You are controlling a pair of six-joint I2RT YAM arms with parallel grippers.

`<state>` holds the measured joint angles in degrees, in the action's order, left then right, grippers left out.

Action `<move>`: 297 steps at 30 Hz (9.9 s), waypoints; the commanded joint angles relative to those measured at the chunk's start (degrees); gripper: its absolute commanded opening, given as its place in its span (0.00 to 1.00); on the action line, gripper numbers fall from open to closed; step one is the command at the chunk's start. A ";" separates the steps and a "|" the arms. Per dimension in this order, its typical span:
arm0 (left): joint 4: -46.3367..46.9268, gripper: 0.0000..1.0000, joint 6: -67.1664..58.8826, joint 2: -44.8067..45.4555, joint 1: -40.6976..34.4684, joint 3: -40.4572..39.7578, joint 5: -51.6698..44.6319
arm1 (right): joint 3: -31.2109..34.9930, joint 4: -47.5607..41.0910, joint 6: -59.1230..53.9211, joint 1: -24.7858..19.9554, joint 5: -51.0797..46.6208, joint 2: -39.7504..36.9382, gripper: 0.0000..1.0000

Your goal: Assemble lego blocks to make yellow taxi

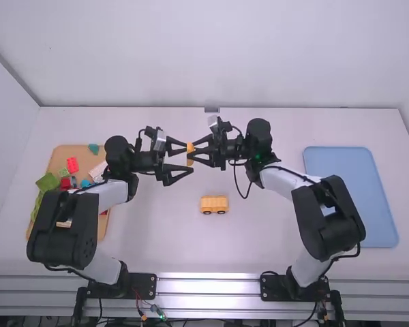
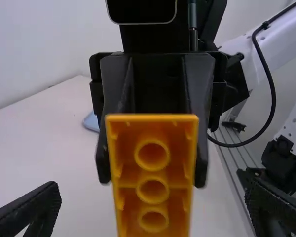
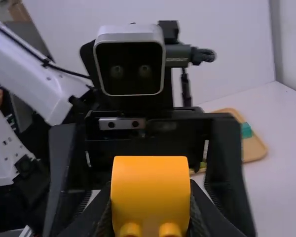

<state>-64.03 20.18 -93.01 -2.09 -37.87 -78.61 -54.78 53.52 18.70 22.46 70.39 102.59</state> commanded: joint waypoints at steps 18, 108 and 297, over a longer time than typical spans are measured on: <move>52.94 0.99 -24.61 6.97 -0.50 -6.40 57.99 | -16.72 -72.52 -38.03 3.85 -49.44 -1.22 0.02; 58.75 0.99 -69.64 32.04 2.91 12.04 31.21 | -4.09 -68.91 -59.45 3.17 -36.24 -12.20 0.99; 32.00 0.03 -58.93 -12.74 -17.86 5.97 23.78 | 19.91 -16.52 -71.04 -4.76 -10.27 19.06 0.47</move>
<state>-32.08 -39.77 -104.60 -19.42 -32.29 -52.86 -34.46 37.10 -52.01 17.82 60.05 120.86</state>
